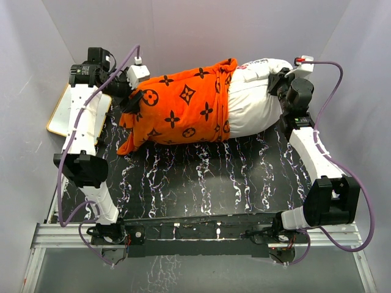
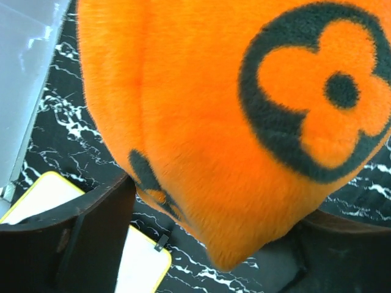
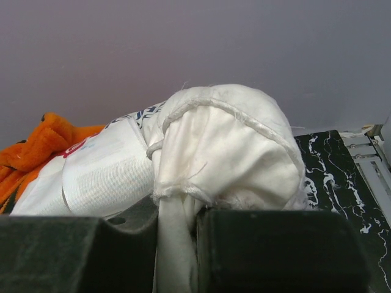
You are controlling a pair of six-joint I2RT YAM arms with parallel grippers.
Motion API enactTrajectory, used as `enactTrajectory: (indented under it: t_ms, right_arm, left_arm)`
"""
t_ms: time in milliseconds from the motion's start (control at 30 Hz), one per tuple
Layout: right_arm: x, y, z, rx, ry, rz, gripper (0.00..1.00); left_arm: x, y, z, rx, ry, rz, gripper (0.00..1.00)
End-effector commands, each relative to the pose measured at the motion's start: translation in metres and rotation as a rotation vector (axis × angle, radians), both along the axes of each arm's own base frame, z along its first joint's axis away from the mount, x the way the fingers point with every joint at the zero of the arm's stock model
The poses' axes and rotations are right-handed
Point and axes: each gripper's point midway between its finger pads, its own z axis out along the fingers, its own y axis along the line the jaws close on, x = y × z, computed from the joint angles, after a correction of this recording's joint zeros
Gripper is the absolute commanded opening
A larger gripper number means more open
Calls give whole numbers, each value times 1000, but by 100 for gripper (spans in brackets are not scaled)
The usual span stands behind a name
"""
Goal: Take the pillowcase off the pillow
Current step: Remove the pillow from the pillowcase.
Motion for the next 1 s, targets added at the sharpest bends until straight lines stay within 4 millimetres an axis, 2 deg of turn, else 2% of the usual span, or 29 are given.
enactTrajectory:
  t_ms: [0, 100, 167, 267, 367, 467, 500, 533, 633, 700, 733, 800, 833, 900, 967]
  right_arm:
    - [-15, 14, 81, 15, -262, 73, 8]
    - [-12, 7, 78, 15, -242, 40, 8]
    - [-8, 1, 74, 24, -219, 6, 8]
    - [-3, -10, 67, 35, -175, -53, 8]
    - [3, -24, 49, 40, -91, -134, 8]
    - [3, -27, 42, 47, -70, -151, 8]
    - [3, -26, 41, 53, -68, -148, 8]
    - [3, -25, 41, 54, -69, -143, 8]
    - [1, -21, 42, 59, -76, -121, 8]
    - [-1, -19, 44, 58, -86, -103, 8]
    - [-2, -18, 44, 57, -88, -98, 8]
    - [-4, -18, 42, 54, -86, -100, 8]
    - [-4, -18, 42, 53, -85, -97, 8]
    - [-5, -17, 40, 54, -82, -95, 8]
    - [-5, -17, 38, 56, -79, -95, 8]
  left_arm:
    - [-22, 3, -15, 40, 81, -77, 61]
    - [-25, 19, -21, 133, 77, -72, 43]
    - [-26, 30, -21, 194, 69, -54, 35]
    - [-26, 52, -17, 303, 37, -9, 35]
    - [-31, 67, -9, 392, -12, 4, 33]
    - [-30, 76, 0, 433, -69, 23, 15]
    - [-27, 75, 3, 430, -89, 32, 1]
    - [-22, 74, 7, 412, -117, 55, 0]
    - [-14, 59, 19, 302, -162, 95, 0]
    - [-15, 41, 27, 194, -169, 80, 0]
    - [-18, 34, 29, 156, -164, 65, 3]
    - [-26, 22, 23, 110, -134, 12, 37]
    - [-29, 19, 19, 96, -118, 1, 46]
    - [-29, 16, 11, 77, -95, 5, 54]
    - [-30, 16, 1, 76, -65, 4, 58]
